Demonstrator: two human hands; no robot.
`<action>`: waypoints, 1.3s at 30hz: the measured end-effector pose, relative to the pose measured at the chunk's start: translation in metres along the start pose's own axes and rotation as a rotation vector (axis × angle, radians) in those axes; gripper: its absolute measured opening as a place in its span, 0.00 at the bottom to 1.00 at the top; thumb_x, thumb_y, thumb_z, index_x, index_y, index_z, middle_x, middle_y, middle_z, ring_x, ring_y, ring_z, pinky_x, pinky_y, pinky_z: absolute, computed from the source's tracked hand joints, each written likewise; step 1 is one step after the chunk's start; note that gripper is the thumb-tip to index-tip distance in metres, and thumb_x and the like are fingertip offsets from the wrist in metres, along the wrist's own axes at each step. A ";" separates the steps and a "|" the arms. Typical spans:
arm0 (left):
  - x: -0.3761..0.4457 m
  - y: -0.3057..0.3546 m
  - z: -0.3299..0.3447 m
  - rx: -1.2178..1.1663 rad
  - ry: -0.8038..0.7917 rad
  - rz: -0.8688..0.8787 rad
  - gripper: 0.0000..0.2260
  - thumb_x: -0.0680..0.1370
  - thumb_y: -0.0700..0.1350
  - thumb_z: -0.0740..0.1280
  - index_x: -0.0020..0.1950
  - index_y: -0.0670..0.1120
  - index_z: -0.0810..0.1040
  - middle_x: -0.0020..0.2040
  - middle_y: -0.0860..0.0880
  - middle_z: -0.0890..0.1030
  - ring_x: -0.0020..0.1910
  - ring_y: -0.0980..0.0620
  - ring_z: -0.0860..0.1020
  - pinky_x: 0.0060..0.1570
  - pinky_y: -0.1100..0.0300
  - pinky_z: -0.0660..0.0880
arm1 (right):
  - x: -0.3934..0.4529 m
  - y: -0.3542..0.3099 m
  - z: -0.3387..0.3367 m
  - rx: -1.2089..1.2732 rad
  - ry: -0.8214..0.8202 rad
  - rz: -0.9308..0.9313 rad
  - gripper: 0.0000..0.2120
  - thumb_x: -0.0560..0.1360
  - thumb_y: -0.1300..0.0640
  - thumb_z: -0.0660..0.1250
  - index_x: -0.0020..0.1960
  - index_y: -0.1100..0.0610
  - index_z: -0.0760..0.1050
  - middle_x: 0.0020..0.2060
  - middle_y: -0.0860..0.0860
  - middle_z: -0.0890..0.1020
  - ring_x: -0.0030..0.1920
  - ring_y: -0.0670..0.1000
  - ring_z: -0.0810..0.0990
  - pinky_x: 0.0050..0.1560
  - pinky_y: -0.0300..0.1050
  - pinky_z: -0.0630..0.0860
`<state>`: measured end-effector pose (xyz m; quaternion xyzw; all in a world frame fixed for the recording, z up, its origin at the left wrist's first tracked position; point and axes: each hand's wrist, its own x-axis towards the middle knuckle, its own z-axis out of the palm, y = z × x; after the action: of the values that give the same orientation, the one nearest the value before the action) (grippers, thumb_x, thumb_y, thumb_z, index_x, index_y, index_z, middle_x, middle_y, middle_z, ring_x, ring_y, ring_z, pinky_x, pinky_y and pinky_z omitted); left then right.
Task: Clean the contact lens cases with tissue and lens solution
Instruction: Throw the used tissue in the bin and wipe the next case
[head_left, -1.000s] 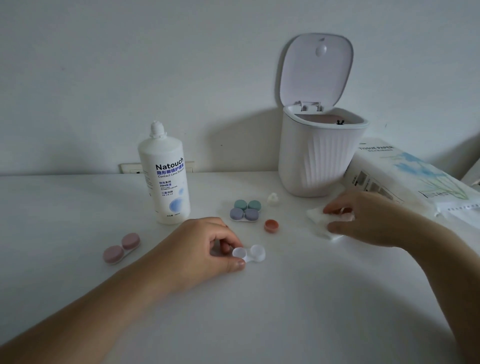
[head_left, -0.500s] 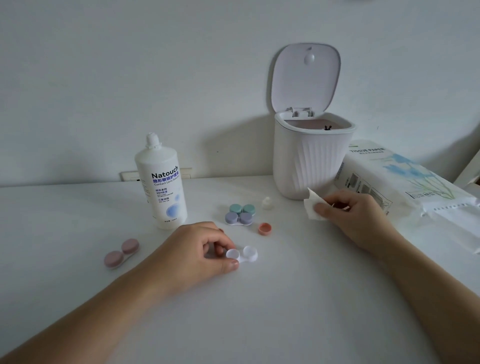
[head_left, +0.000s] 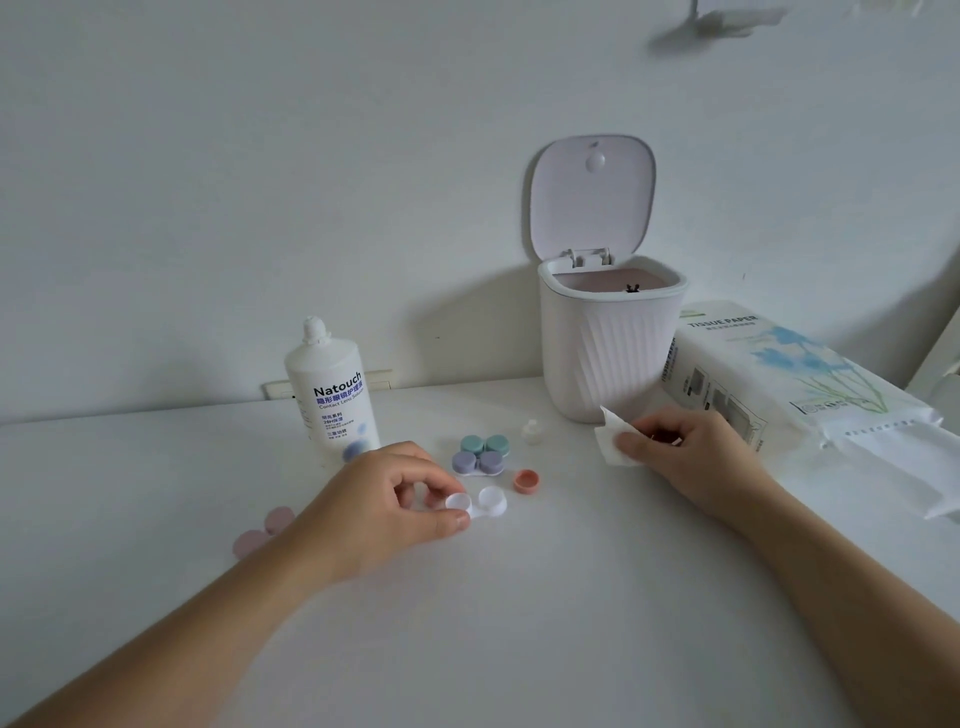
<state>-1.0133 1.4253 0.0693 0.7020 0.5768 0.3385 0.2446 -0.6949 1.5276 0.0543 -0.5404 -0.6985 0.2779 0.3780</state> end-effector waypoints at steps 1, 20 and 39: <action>0.002 0.002 -0.002 -0.004 -0.003 -0.002 0.06 0.70 0.48 0.80 0.43 0.56 0.86 0.43 0.60 0.79 0.29 0.59 0.68 0.34 0.72 0.65 | 0.000 0.000 0.000 0.009 0.001 0.001 0.06 0.73 0.47 0.75 0.38 0.38 0.82 0.27 0.41 0.77 0.26 0.41 0.69 0.28 0.31 0.66; 0.136 0.107 -0.039 -0.125 0.105 0.006 0.03 0.74 0.50 0.75 0.44 0.51 0.87 0.40 0.53 0.87 0.29 0.57 0.74 0.28 0.71 0.69 | -0.001 -0.004 0.002 0.109 -0.034 -0.024 0.09 0.73 0.52 0.75 0.38 0.38 0.83 0.37 0.52 0.84 0.30 0.41 0.71 0.32 0.33 0.66; 0.239 0.174 -0.014 0.804 -0.167 0.270 0.12 0.74 0.44 0.73 0.57 0.50 0.83 0.41 0.57 0.79 0.40 0.59 0.76 0.39 0.60 0.71 | 0.002 0.005 0.004 0.085 -0.037 -0.055 0.02 0.72 0.49 0.74 0.41 0.46 0.82 0.38 0.43 0.80 0.30 0.38 0.73 0.35 0.29 0.69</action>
<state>-0.8870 1.6209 0.2522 0.8355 0.5442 0.0580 -0.0489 -0.6962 1.5310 0.0486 -0.4993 -0.7075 0.3069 0.3949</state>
